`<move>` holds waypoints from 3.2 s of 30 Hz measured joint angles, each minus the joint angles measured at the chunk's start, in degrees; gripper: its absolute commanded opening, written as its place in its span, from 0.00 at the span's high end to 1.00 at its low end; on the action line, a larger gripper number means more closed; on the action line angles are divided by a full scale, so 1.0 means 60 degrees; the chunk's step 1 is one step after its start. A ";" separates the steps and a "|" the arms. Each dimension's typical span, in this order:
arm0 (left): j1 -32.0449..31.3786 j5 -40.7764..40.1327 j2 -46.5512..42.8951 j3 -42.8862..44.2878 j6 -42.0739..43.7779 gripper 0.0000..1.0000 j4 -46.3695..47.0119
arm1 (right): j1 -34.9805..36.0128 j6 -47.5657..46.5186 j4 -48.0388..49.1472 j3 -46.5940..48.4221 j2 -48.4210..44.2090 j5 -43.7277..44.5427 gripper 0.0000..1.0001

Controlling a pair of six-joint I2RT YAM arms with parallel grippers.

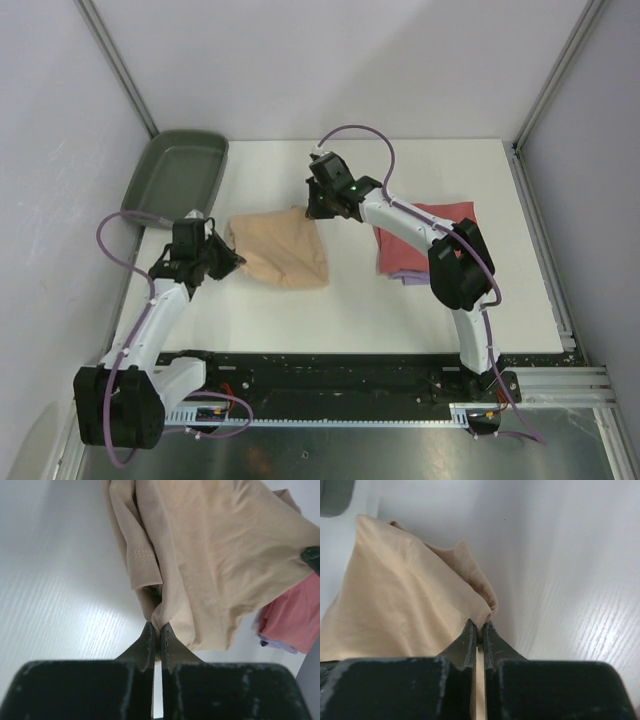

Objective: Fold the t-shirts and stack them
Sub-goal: Put the neatly folded tshirt into the corner of the board with both arms, then put the neatly folded tshirt into the corner of the board with the right arm

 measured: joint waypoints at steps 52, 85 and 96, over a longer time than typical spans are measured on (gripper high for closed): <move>-0.7377 -0.0273 0.9949 1.0273 -0.1206 1.00 0.0138 | -0.7814 -0.0896 -0.2422 -0.2215 -0.4291 0.0182 1.00; -0.6277 0.0117 0.7056 0.6273 -0.0346 0.42 0.0678 | -0.4845 0.0940 -0.0718 -0.3231 -0.3056 -0.0801 0.33; -0.4717 0.0055 0.5519 0.3570 -0.0102 0.43 0.0889 | -0.4160 0.2426 0.2211 -0.3016 -0.0310 -0.1956 0.33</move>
